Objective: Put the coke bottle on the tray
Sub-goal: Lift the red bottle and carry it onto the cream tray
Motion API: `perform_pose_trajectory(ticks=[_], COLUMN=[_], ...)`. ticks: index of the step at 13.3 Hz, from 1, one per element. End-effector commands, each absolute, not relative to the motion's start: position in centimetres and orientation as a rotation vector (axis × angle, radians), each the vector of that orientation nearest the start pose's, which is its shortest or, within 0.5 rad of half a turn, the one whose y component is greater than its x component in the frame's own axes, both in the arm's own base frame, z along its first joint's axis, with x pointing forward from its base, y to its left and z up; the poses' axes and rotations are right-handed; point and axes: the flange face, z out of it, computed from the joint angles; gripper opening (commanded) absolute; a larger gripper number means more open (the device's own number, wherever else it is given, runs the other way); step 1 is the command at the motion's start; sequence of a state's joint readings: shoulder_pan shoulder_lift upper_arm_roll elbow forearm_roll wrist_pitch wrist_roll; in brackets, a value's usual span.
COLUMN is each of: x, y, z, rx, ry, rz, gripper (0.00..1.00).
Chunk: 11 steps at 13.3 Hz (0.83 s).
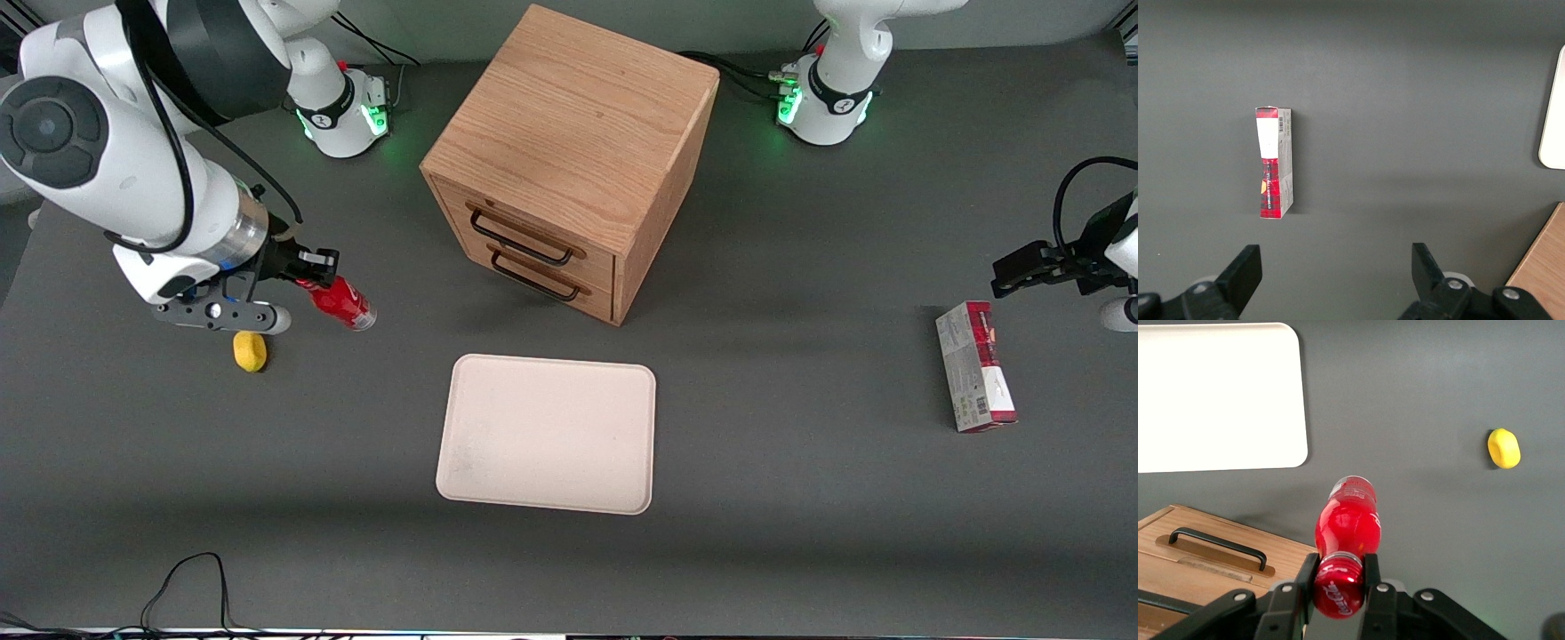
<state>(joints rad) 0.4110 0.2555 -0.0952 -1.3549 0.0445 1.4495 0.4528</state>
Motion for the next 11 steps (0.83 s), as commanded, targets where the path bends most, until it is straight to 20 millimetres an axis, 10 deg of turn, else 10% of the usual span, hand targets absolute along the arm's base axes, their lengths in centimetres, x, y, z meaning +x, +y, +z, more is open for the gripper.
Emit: perform_pose_trajectory(ticks=[1, 11], x=[60.1, 71.1], y=[21.3, 29.7], z=[57.0, 41.1], rx=[-3.153, -3.009], ry=[0.231, 0.690], rz=[0.244, 0.006], gripper=[0.00, 0.00])
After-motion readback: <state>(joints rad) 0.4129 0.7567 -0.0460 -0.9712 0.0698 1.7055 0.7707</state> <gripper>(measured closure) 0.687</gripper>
